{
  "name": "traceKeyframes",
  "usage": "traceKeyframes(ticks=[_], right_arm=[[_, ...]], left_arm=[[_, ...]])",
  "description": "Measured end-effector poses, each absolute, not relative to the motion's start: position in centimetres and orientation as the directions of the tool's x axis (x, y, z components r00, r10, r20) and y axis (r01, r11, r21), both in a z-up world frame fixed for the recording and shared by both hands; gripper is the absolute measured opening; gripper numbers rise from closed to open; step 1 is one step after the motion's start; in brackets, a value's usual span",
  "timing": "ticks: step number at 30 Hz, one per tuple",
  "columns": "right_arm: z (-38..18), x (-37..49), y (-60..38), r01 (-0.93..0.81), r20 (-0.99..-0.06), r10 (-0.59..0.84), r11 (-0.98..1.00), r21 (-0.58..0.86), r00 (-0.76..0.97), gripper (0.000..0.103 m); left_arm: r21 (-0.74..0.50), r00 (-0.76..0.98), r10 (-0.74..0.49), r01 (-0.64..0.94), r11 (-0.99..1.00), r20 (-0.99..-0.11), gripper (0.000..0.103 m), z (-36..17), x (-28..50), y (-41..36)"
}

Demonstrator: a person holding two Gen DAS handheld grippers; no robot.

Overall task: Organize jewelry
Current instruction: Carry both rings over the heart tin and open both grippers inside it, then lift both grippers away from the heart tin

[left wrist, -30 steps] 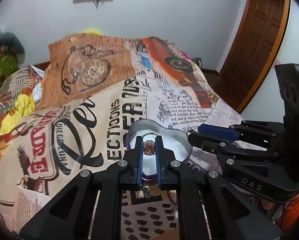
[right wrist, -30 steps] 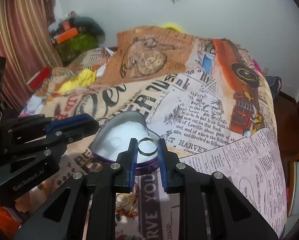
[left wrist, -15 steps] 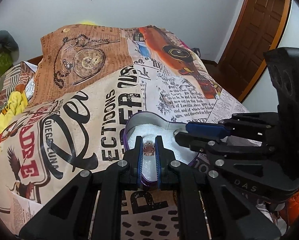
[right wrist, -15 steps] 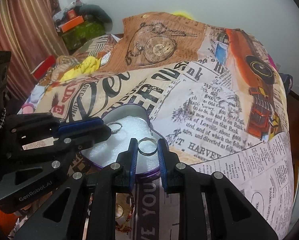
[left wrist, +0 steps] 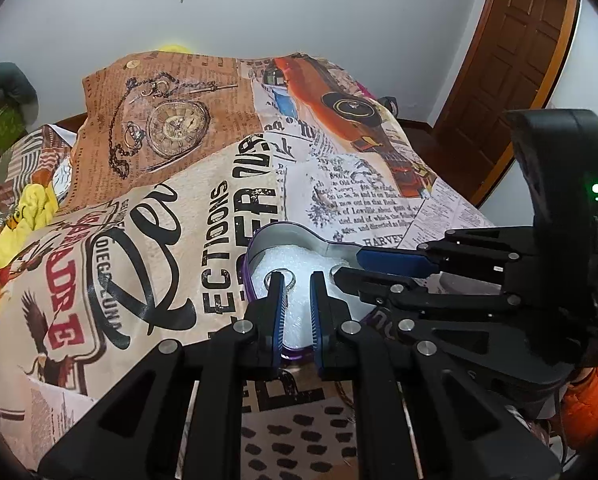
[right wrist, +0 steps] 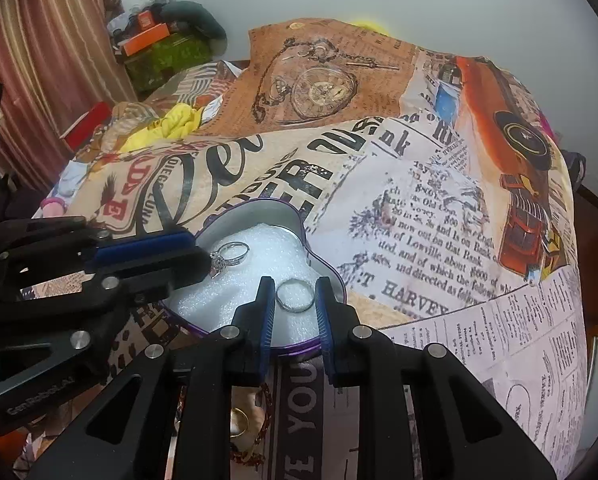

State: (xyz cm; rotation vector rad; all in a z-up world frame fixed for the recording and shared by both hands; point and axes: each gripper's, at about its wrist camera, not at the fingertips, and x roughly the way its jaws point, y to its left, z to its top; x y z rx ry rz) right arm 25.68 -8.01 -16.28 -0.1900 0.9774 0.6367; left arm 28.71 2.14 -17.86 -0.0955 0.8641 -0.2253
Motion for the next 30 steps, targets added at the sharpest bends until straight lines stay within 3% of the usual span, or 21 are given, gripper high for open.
traceKeyframes(ticks=[6,8,11,17,30], right_arm=[[-14.8,24.7,-8.4,-0.572,-0.809,0.401,0.814,0.099,0.430,0.025],[-13.9,24.3,-8.7,-0.568,-0.801,0.401,0.818,0.095,0.443,0.025],[-12.7,23.4,-9.0,-0.561,-0.791,0.396,0.824,0.081,0.467,0.026],[-10.2,21.4,-10.1,-0.545,-0.758,0.390,0.836,0.054,0.523,0.039],[-8.3,17.7,-14.4,-0.476,-0.734,0.336,0.879,0.020,0.590,0.040]], left_arm=[[-0.159,0.650,-0.223,0.156,0.975,-0.726,0.012,-16.2,27.5,2.1],[-0.156,0.658,-0.220,0.156,0.975,-0.720,0.019,-15.6,27.0,2.1],[-0.149,0.674,-0.215,0.156,0.976,-0.707,0.022,-14.5,26.0,1.9],[-0.131,0.702,-0.205,0.159,0.979,-0.682,0.025,-12.4,23.8,1.6],[-0.098,0.687,-0.162,0.131,0.986,-0.709,0.032,-12.5,20.8,1.1]])
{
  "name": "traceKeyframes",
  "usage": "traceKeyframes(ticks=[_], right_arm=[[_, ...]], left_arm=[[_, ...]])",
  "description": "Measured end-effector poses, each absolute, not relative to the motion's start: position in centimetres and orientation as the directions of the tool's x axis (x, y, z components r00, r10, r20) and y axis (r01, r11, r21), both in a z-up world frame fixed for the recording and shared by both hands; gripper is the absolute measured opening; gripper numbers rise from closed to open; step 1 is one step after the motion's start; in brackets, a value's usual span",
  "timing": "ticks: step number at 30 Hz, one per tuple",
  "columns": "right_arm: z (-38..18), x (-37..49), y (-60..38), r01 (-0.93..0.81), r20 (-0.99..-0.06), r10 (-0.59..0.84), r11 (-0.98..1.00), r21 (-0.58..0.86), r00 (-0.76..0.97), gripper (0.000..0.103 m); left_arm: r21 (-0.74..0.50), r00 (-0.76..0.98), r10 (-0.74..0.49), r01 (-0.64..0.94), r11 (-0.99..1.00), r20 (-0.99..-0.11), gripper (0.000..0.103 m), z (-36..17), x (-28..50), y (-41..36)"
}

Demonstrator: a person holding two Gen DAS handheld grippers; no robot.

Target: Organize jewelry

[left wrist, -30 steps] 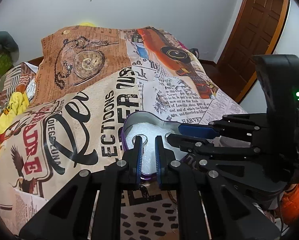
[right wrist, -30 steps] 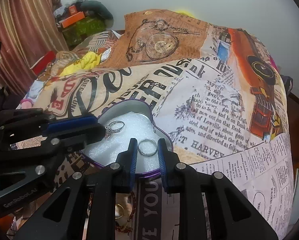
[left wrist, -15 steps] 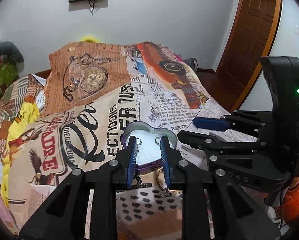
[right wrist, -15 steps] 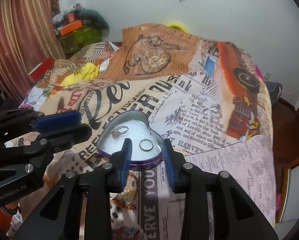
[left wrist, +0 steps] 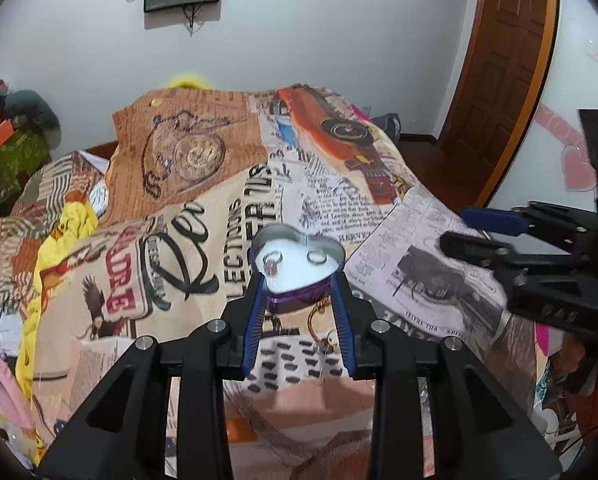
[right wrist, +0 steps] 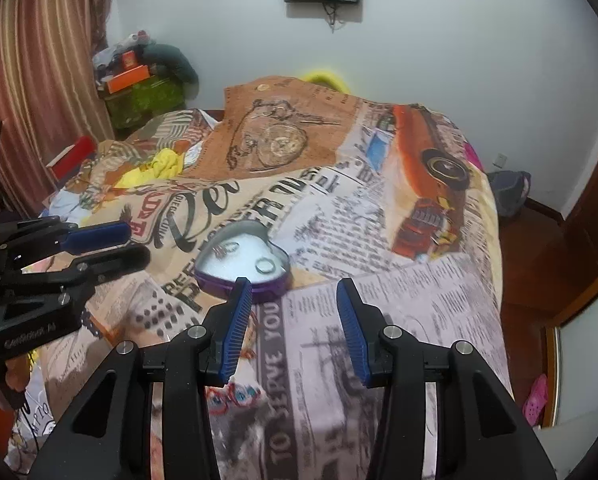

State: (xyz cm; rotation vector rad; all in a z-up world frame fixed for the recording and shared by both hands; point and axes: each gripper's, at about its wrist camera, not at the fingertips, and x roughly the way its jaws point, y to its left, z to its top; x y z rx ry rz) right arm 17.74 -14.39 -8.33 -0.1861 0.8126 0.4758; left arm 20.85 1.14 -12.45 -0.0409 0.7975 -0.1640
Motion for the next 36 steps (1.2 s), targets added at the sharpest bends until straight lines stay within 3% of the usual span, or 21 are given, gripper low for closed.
traceKeyframes(ticks=[15,30,36], right_arm=[[-12.4,15.6,-17.4,-0.425,-0.795,0.289,0.904,0.044,0.533,0.040],[-14.9,14.6,-16.9,-0.439,-0.826,0.294,0.896,0.064,0.480,0.040],[-15.0,14.8,-16.6,-0.446,-0.827,0.321,0.890,0.098,0.461,0.040]], left_arm=[[-0.134,0.541,-0.179,0.122,0.983,-0.822,0.032,-18.7,19.7,0.8],[-0.096,0.529,-0.188,0.196,0.976,-0.828,0.032,-21.5,22.4,-1.7],[-0.122,0.536,-0.209,0.194,0.973,-0.818,0.018,-21.8,22.8,-1.2]])
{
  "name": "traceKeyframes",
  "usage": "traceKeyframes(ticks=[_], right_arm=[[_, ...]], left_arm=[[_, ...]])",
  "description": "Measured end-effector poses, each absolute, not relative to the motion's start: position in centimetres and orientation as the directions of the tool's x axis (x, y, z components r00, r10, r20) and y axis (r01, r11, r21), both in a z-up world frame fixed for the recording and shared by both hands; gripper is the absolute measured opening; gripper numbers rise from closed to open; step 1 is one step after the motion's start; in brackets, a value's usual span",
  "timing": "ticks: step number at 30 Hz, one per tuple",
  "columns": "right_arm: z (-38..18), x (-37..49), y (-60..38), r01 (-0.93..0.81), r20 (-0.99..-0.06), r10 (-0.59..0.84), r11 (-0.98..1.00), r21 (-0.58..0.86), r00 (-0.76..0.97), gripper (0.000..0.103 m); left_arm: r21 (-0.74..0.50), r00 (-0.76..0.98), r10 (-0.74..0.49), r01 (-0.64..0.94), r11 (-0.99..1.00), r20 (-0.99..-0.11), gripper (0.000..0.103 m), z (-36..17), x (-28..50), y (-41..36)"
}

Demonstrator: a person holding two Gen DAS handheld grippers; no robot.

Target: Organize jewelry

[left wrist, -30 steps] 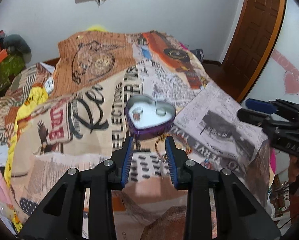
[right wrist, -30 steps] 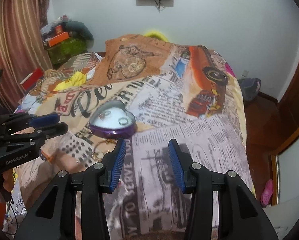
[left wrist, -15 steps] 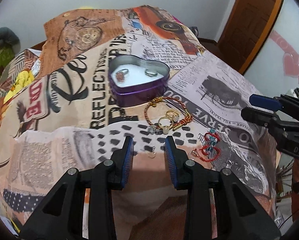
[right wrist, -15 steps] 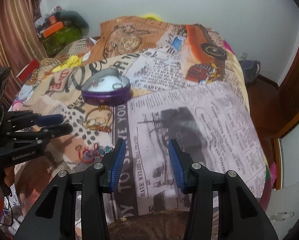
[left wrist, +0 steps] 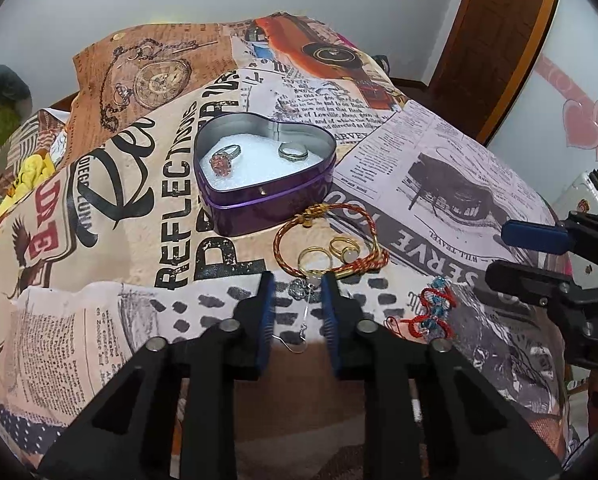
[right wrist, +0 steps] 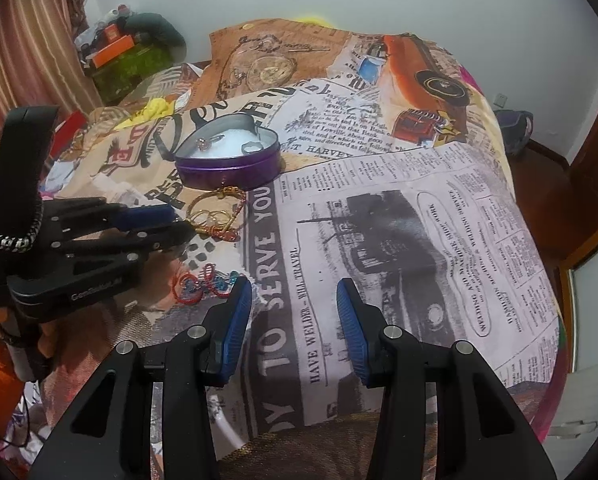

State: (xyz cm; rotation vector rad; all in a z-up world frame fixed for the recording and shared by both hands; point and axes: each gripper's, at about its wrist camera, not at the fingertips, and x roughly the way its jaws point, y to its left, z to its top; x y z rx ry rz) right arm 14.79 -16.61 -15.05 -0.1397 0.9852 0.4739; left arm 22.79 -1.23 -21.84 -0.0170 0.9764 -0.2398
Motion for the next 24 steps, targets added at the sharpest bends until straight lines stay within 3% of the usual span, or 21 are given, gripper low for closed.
traceKeyframes(ticks=[2,14,18,24], right_arm=[[-15.0,14.8,-16.5,-0.446,-0.827,0.327,0.889,0.105,0.458,0.040],[-14.3,14.8,-15.5,-0.460,-0.816,0.359,0.878,0.131,0.453,0.041],[-14.4,15.2,-14.6,-0.473,-0.813,0.374,0.870,0.140,0.446,0.055],[-15.4,16.5,-12.5,-0.495,-0.830,0.394,0.852,0.170,0.394,0.055]], left_arm=[[-0.125,0.536,-0.210,0.191,0.974,-0.818,0.011,-21.9,23.0,-1.1],[-0.136,0.571,-0.209,0.169,0.976,-0.794,0.011,-20.3,20.6,0.0],[-0.132,0.594,-0.205,0.164,0.978,-0.778,0.011,-19.2,19.4,0.6],[-0.145,0.619,-0.207,0.150,0.978,-0.757,0.011,-18.2,18.7,1.4]])
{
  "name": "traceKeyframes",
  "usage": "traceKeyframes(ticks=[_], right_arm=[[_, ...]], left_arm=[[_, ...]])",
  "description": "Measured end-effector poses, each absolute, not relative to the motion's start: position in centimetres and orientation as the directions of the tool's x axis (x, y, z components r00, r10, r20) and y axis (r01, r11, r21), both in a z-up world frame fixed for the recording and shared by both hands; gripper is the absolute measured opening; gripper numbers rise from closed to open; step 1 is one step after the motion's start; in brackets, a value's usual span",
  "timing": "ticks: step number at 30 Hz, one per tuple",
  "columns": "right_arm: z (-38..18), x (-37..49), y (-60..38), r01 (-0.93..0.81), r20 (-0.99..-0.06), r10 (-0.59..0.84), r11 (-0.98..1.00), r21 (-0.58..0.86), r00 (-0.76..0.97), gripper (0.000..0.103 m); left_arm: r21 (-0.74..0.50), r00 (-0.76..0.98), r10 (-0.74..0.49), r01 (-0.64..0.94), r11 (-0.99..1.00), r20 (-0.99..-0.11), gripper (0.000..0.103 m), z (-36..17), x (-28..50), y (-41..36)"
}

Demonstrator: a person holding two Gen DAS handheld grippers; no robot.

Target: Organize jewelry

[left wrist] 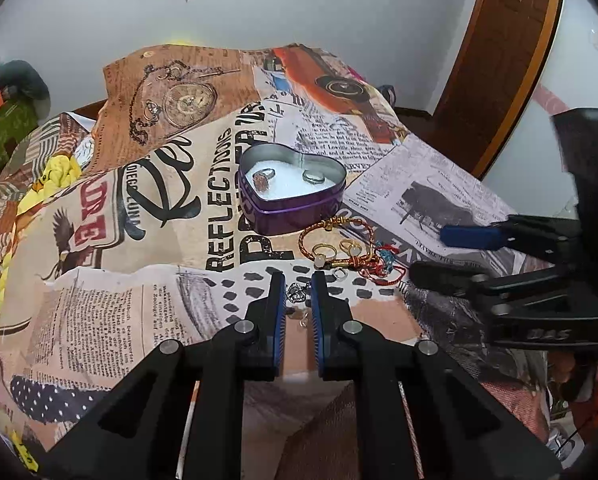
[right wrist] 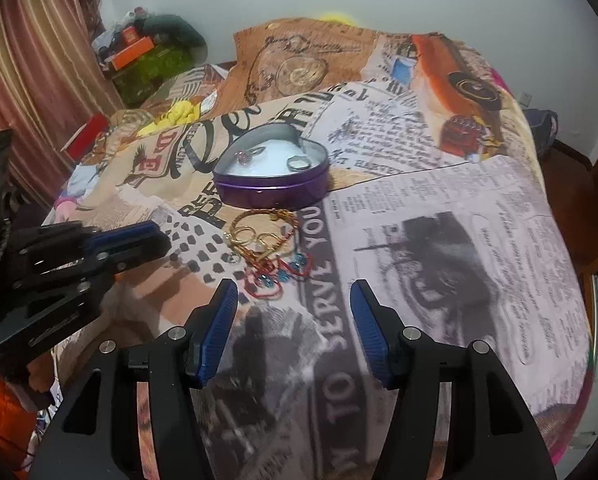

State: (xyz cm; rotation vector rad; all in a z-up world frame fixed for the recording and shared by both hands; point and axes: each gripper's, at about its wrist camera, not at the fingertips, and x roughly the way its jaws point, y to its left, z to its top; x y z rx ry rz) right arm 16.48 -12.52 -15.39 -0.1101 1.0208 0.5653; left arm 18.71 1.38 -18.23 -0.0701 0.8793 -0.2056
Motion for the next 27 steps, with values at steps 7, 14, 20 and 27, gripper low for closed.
traceKeyframes(ticks=[7,14,20,27], right_arm=[[-17.3,17.0,-10.4,-0.548,-0.865,0.376,0.824,0.148,0.333,0.055],[-17.5,17.9,-11.1,-0.532,-0.858,0.404,0.825,0.191,0.317,0.033],[-17.3,17.5,-10.9,-0.539,-0.854,0.395,0.825,0.168,0.338,0.014],[-16.4,16.9,-11.4,-0.523,-0.839,0.398,0.836,0.165,0.371,0.013]], left_arm=[[-0.146,0.620,-0.206,0.147,0.978,-0.757,0.011,-18.6,18.6,1.5],[-0.158,0.615,-0.212,0.142,0.977,-0.760,0.011,-18.9,18.4,1.6],[-0.159,0.624,-0.212,0.139,0.977,-0.752,0.011,-18.4,18.1,1.7],[-0.158,0.642,-0.209,0.137,0.978,-0.738,0.011,-17.3,18.2,1.7]])
